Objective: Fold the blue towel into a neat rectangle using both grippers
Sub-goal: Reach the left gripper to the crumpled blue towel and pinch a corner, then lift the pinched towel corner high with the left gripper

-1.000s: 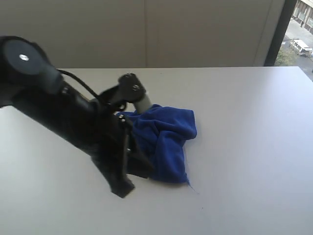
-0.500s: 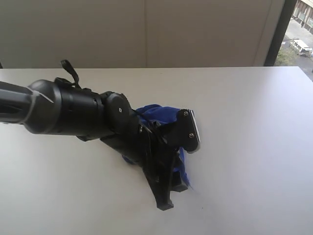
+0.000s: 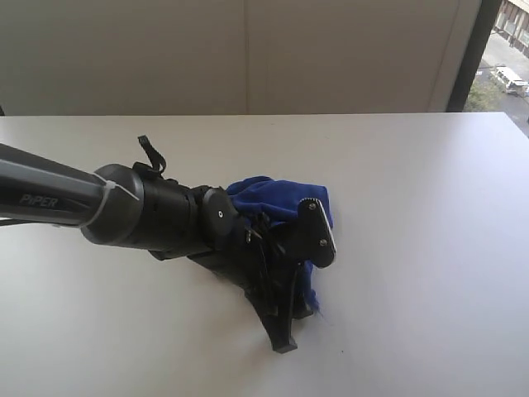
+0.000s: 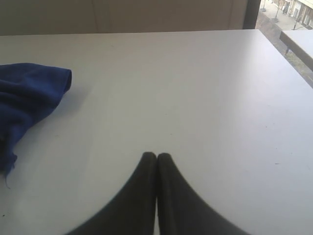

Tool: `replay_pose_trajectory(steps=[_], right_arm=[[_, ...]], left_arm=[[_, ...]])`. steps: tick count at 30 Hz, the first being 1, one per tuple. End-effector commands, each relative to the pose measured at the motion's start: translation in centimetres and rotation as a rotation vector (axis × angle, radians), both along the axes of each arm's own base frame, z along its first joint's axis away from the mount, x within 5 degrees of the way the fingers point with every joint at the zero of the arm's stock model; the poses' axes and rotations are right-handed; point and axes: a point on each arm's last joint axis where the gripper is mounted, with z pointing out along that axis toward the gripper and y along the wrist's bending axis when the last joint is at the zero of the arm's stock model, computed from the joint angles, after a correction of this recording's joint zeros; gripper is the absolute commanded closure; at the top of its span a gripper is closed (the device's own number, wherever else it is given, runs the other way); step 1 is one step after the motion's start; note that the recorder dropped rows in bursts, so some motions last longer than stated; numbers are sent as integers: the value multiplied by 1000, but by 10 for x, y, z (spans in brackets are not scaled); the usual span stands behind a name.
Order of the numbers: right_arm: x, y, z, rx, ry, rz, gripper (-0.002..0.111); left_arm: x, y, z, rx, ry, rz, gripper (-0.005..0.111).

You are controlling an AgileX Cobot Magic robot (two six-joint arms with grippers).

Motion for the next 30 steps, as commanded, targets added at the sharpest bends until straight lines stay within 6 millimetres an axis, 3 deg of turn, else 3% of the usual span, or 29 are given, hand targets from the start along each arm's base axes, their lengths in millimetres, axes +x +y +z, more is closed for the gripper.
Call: replay_pose_trajectory(steps=[1, 8, 11, 22, 30], right_arm=[[0, 0, -1, 0, -8, 3, 108], [0, 0, -1, 0, -8, 3, 108], [0, 0, -1, 0, -8, 3, 108], [0, 0, -1, 0, -8, 3, 108], [0, 0, -1, 0, -8, 3, 108]], left_arm=[[-3, 0, -13, 29, 30, -15, 69], [-4, -1, -15, 34, 40, -19, 107], [-3, -1, -2, 9, 17, -19, 107], [-15, 18, 122, -221, -231, -10, 107], [-1, 81, 195, -340, -389, 140, 107]])
